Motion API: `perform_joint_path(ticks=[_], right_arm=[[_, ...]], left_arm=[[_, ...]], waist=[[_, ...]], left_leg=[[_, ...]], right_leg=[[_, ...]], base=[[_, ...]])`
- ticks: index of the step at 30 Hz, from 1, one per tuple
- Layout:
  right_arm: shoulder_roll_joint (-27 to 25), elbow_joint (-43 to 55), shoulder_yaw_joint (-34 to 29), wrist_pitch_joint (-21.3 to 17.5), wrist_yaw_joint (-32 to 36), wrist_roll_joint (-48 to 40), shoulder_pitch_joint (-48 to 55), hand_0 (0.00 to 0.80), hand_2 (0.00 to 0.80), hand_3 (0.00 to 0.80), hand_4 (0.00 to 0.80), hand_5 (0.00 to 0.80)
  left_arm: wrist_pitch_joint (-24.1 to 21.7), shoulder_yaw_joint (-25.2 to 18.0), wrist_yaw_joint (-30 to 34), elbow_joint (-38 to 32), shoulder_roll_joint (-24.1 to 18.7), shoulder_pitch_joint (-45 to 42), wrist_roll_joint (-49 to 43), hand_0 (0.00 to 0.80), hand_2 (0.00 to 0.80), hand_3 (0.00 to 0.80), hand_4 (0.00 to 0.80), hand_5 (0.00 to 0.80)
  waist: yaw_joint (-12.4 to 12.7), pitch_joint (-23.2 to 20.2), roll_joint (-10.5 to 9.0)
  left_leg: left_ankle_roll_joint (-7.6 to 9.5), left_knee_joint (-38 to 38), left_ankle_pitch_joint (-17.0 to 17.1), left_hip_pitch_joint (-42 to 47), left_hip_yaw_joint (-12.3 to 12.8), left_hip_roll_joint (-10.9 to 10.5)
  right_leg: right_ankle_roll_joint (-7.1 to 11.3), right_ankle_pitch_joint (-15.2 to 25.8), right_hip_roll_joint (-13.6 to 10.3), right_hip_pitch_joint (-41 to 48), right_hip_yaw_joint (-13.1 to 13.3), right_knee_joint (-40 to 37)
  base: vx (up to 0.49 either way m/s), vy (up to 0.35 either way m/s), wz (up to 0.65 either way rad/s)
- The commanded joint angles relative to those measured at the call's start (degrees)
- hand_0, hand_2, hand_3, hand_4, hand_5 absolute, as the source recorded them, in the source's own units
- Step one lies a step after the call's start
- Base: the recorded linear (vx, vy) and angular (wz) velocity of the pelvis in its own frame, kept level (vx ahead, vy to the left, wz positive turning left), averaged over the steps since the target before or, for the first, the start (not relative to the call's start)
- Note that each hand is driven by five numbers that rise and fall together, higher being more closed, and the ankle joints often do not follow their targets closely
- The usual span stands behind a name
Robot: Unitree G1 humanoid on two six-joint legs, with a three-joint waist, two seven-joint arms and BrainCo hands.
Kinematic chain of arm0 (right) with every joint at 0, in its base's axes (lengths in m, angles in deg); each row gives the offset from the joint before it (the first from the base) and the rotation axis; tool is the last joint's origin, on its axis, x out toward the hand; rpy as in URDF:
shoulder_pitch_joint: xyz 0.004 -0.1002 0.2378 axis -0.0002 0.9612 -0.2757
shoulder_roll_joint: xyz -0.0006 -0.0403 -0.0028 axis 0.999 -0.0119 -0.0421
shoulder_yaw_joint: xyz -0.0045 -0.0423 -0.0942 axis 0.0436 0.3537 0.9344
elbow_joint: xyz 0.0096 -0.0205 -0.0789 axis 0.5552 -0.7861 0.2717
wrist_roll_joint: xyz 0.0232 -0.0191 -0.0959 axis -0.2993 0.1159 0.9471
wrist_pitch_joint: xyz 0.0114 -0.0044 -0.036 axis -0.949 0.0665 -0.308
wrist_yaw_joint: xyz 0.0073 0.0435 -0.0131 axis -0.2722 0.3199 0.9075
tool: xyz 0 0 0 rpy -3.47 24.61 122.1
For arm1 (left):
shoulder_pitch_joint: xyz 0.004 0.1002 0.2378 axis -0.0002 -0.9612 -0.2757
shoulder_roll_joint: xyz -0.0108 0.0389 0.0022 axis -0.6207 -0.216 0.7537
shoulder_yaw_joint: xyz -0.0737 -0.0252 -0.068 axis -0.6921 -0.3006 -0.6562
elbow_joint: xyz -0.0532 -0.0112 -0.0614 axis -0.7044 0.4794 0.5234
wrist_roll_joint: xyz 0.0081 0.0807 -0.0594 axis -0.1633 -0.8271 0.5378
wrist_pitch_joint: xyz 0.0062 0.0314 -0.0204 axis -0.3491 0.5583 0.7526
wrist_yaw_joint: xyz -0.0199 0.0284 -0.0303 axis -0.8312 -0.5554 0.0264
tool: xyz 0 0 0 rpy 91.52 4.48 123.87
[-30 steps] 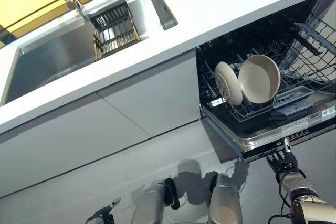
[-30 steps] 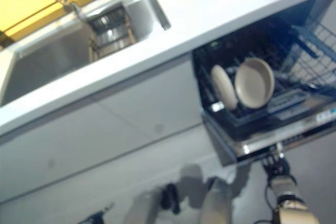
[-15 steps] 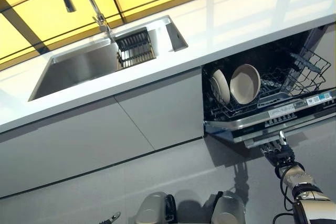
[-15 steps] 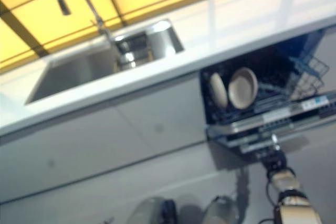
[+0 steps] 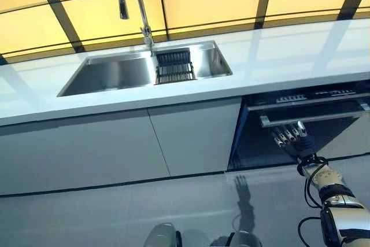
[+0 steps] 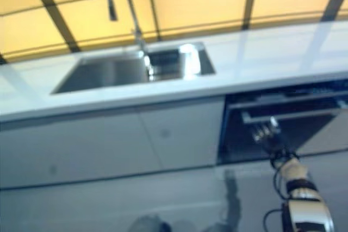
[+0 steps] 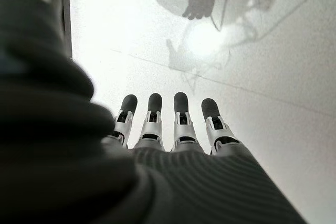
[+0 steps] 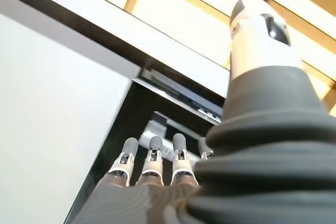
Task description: Take plates into dishwasher
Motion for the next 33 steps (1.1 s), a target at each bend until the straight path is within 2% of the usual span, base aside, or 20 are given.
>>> perform_joint_path(ticks=[1,3,6,10,14,18,20,21,23,26,28,33], right_arm=[[1.09,-1.38,-2.25,-0.07,1.82,4.06,-6.01,0.0,0.0,0.0,0.0,0.0],[1.14,-1.4,-1.94,0.06,1.81,4.85,-5.66,0.0,0.0,0.0,0.0,0.0],[1.56,-1.73,0.11,0.22,1.45,16.43,-3.62,0.0,0.0,0.0,0.0,0.0],[1.77,-5.14,4.71,-2.21,1.46,31.52,0.32,0.0,0.0,0.0,0.0,0.0],[3.28,-6.79,7.49,-6.24,1.29,41.79,4.71,0.0,0.0,0.0,0.0,0.0],[7.0,-6.21,13.22,-13.84,-8.35,55.57,10.13,0.0,0.0,0.0,0.0,0.0],[9.69,-5.33,16.78,-14.53,-12.75,61.97,13.0,0.0,0.0,0.0,0.0,0.0],[10.9,-5.17,17.95,-14.2,-13.62,62.43,13.98,0.0,0.0,0.0,0.0,0.0],[14.16,-5.1,19.75,-11.11,-15.71,61.19,16.18,0.0,0.0,0.0,0.0,0.0],[17.64,-6.56,20.1,-9.8,-17.02,61.13,18.46,0.0,0.0,0.0,0.0,0.0],[19.87,-8.58,19.29,-7.66,-17.44,59.38,19.8,0.0,0.0,0.0,0.0,0.0],[23.22,-10.96,17.39,-6.03,-17.71,56.87,21.59,0.0,0.0,0.0,0.0,0.0]], left_arm=[[-2.27,-1.16,0.44,0.66,-3.5,0.82,-2.39,0.0,0.0,0.0,0.0,0.0],[-2.74,-1.14,0.55,0.76,-3.57,0.93,-2.25,0.0,0.0,0.0,0.0,0.0],[-3.18,-1.28,0.55,0.81,-3.89,2.33,-0.84,0.0,0.0,0.0,0.0,0.0],[-3.25,-0.56,0.21,1.05,-3.76,4.61,-0.1,0.0,0.0,0.0,0.0,0.0],[-2.59,0.14,0.77,0.9,-3.55,5.75,-0.59,0.0,0.0,0.0,0.0,0.0],[-2.39,2.49,-0.16,1.27,-2.72,6.83,-3.74,0.0,0.0,0.0,0.0,0.0],[-1.86,3.99,-0.68,1.26,-2.32,7.25,-8.47,0.0,0.0,0.0,0.0,0.0],[-1.74,4.91,-0.79,1.3,-2.16,7.32,-11.64,0.0,0.0,0.0,0.0,0.0],[-0.76,8.33,-0.11,1.5,-2.01,7.36,-17.91,0.0,0.0,0.0,0.0,0.0],[0.92,11.14,0.64,1.9,-0.39,7.19,-19.34,0.0,0.0,0.0,0.0,0.0],[3.37,11.54,1.96,2.64,1.46,7.23,-17.81,0.0,0.0,0.0,0.0,0.0],[3.07,10.46,2.21,4.42,5.38,6.1,-16.14,0.0,0.0,0.0,0.0,0.0]], waist=[[0.69,0.04,-2.15],[0.63,-0.39,-2.49],[-0.05,-2.41,-3.45],[-0.62,-4.41,-4.58],[-0.72,-5.63,-5.36],[-1.0,-6.75,-5.78],[-1.15,-7.36,-5.96],[-1.27,-7.43,-5.98],[-1.85,-7.94,-6.12],[-2.46,-8.38,-5.86],[-2.74,-8.74,-5.59],[-2.62,-9.25,-5.39]], left_leg=[[1.98,-0.25,-0.95,2.88,1.45,-1.01],[1.82,-2.22,-0.64,3.36,1.52,-1.39],[1.24,-9.51,1.88,4.49,1.17,-2.34],[0.88,-17.53,5.15,5.83,0.72,-3.27],[0.67,-22.88,7.08,7.22,0.49,-3.51],[0.5,-27.88,9.07,8.23,0.01,-3.57],[0.46,-29.1,9.71,7.86,-0.65,-3.61],[0.49,-29.29,9.71,8.01,-0.8,-3.55],[0.63,-29.35,9.86,7.91,-1.06,-3.54],[0.83,-29.35,9.64,8.11,-0.73,-3.35],[1.1,-29.35,9.29,8.39,-0.74,-3.42],[1.46,-29.14,8.64,9.04,-0.8,-3.7]], right_leg=[[4.42,10.71,1.97,6.25,1.75,-15.81],[4.74,11.61,2.43,6.52,1.9,-17.8],[5.42,14.27,3.98,6.71,2.27,-24.02],[5.97,17.44,5.47,7.13,2.89,-30.83],[6.3,19.43,6.38,8.09,2.44,-35.18],[6.81,21.02,7.06,8.52,2.58,-38.56],[6.95,21.06,7.12,8.2,2.87,-38.64],[6.95,20.95,7.24,8.42,3.02,-38.64],[6.86,20.94,7.43,8.38,3.78,-38.64],[6.79,20.65,7.45,8.61,4.22,-38.64],[6.76,20.36,7.33,8.91,4.24,-38.64],[6.82,20.06,6.92,9.73,3.62,-38.64]], base=[[0.0,0.0,0.0],[-0.021,0.02,-0.01],[-0.059,0.051,-0.04],[-0.005,0.042,-0.03],[0.002,0.018,0.02],[-0.02,0.037,0.02],[-0.044,0.035,0.13],[-0.026,0.031,0.23],[-0.011,0.037,0.15],[0.006,0.058,0.02],[0.029,0.069,0.02],[0.018,0.021,0.0]])
